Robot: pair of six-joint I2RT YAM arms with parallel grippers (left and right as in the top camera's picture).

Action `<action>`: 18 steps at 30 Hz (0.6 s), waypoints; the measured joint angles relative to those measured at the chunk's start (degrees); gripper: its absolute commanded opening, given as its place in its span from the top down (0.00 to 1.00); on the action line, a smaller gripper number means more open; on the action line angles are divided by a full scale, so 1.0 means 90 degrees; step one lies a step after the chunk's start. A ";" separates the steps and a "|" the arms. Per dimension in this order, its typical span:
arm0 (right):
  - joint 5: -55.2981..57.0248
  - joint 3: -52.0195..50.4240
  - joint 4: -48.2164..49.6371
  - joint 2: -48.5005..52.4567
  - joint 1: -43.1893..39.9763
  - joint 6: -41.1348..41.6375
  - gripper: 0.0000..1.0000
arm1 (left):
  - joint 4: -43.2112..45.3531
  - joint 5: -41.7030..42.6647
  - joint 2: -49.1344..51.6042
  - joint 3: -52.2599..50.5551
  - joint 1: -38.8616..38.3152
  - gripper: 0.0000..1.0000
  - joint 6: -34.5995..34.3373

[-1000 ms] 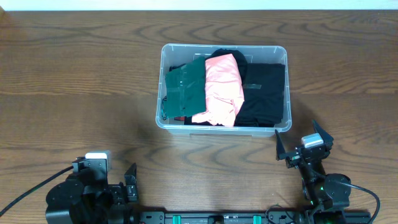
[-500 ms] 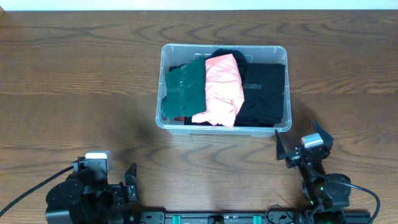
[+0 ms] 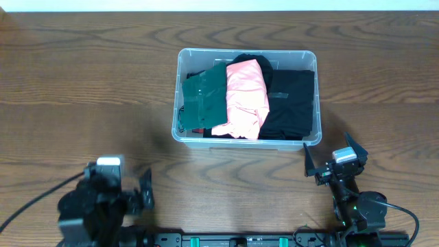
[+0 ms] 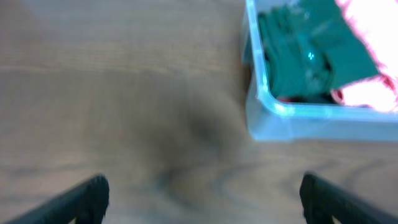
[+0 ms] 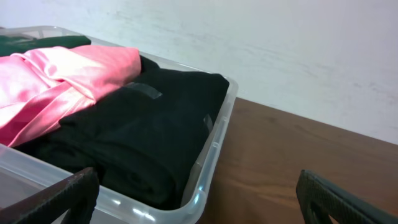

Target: Pack container

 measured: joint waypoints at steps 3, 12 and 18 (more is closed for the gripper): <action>0.0000 -0.0005 0.0015 0.0002 0.0000 0.0000 0.01 | 0.1394 0.0080 -0.0228 -0.1139 0.0000 0.02 0.0000; 0.0000 -0.0005 0.0017 0.0002 0.0000 0.0000 0.01 | 0.4687 0.0537 -0.1583 -0.3847 -0.0080 0.02 -0.0002; 0.0000 -0.0005 0.0017 0.0002 0.0000 0.0000 0.01 | 0.5841 0.0556 -0.1991 -0.4512 -0.0080 0.02 0.0000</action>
